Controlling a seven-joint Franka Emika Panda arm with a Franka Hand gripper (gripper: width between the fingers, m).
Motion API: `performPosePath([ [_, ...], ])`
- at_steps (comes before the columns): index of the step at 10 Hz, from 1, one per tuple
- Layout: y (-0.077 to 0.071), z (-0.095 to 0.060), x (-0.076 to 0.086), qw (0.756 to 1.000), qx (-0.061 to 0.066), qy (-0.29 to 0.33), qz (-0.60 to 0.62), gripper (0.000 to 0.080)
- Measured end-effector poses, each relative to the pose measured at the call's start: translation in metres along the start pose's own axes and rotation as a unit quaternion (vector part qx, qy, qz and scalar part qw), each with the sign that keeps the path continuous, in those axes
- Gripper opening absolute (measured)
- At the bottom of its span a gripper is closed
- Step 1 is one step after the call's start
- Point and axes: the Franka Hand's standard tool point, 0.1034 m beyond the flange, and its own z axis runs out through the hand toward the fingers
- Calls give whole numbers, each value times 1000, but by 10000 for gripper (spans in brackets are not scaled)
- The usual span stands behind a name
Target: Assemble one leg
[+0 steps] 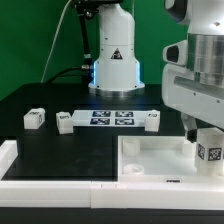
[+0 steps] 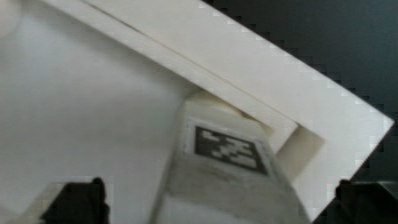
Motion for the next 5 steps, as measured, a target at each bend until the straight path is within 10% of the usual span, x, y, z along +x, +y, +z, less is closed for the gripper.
performPosePath([
  [5, -4, 1, -7, 952, 3, 0, -306, 649],
])
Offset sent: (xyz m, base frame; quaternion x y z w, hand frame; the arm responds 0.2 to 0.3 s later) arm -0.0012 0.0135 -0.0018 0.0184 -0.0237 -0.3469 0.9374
